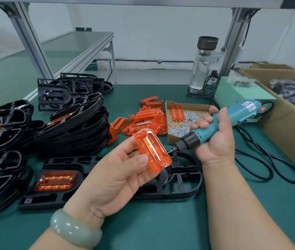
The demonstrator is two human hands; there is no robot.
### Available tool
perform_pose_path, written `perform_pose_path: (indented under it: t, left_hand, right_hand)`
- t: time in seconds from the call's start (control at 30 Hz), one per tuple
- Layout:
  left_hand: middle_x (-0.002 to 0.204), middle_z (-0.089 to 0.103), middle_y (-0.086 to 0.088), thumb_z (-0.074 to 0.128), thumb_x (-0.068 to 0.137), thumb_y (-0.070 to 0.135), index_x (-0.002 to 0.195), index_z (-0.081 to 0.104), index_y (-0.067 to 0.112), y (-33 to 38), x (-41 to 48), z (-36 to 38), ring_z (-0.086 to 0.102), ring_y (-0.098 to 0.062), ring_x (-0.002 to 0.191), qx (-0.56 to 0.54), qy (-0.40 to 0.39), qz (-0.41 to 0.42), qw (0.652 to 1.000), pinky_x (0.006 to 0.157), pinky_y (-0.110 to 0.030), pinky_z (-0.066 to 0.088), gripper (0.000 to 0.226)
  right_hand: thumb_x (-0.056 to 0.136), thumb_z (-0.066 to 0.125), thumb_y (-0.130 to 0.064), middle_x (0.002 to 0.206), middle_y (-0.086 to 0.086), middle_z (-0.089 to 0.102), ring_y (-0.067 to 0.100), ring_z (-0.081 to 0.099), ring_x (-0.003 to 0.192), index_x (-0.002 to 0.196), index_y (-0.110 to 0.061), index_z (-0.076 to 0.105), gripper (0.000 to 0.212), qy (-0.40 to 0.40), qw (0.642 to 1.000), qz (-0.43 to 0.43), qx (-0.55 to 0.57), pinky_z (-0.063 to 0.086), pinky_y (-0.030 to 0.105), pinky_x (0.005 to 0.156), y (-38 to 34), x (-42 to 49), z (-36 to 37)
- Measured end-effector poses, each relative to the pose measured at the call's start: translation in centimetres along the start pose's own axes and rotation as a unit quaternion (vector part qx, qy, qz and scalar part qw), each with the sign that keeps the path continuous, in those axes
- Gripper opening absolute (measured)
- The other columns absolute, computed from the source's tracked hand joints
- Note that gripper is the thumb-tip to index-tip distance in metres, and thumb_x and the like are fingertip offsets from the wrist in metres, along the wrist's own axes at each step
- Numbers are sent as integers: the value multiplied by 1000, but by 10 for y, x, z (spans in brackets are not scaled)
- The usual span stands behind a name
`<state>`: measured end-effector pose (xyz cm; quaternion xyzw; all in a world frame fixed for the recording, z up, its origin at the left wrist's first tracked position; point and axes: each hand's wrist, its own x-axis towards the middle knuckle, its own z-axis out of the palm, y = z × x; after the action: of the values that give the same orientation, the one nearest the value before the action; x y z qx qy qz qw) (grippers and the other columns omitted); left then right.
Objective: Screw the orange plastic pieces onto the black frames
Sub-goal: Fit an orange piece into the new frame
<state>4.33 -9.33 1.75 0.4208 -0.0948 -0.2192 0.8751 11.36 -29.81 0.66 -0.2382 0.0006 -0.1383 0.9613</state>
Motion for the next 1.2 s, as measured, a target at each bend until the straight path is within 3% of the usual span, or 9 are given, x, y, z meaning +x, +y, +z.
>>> perform_pose_path:
  t: [0.13,0.43,0.63,0.7,0.73,0.83,0.9,1.07,1.2]
  left_hand:
    - [105,68,-19,69,73,7,113,66,6,-2,-1,-4,69,-26,91,-22,37,-24,999,70,-29,56,41]
    - [102,69,-22,63,72,7,103,70,0,-2,-2,-9,70,-28,90,-20,75,-61,995,65,-28,57,33]
    - [84,72,-11,49,91,0,92,75,14,9,1,-6,69,-18,74,175,148,-53,972,59,-23,54,30]
    - [80,73,-2,50,93,1,89,76,26,16,4,-5,68,-11,70,322,164,-13,932,60,-20,53,36]
    - [78,73,0,53,92,3,88,76,29,21,7,-7,66,-6,66,425,171,19,889,62,-18,53,35]
    - [71,66,11,64,86,14,80,66,37,37,14,-11,58,5,59,682,177,71,706,59,-7,41,23]
    - [77,63,17,65,85,22,76,61,40,42,17,-11,56,6,66,746,152,46,647,62,-9,38,21]
    - [75,56,20,61,88,26,78,60,39,32,23,-6,50,4,71,793,90,8,603,64,-15,34,15]
    - [85,57,16,57,91,26,95,66,33,21,28,-6,47,0,73,809,61,10,584,72,-19,37,12]
  right_hand:
    - [82,58,-37,62,-9,46,4,44,48,89,-19,52,20,0,1000,1,2,44,19,53,0,0,-1]
    - [82,58,-37,62,-9,46,4,44,49,87,-19,52,19,0,1000,2,-1,44,18,54,1,0,-1]
    - [83,56,-37,61,-9,46,4,44,48,88,-19,52,19,1,1000,2,1,44,18,53,0,1,-1]
    - [84,56,-37,61,-9,46,4,44,48,88,-19,52,19,4,1000,1,0,44,18,53,0,1,-1]
    - [85,56,-37,61,-9,46,4,44,48,88,-19,52,19,5,1000,1,1,44,18,54,0,1,-1]
    - [84,57,-37,62,-9,46,4,44,48,88,-19,52,20,5,1000,0,4,44,19,54,-1,2,-1]
    - [82,57,-37,61,-9,46,4,44,48,88,-19,52,20,4,1000,0,7,44,19,53,-2,2,-2]
    - [82,58,-37,61,-9,46,4,44,49,89,-19,51,20,2,1000,-1,8,44,19,54,-2,2,-3]
    - [82,58,-37,62,-9,46,4,44,49,89,-19,51,20,1,1000,-2,11,44,19,53,-2,3,-3]
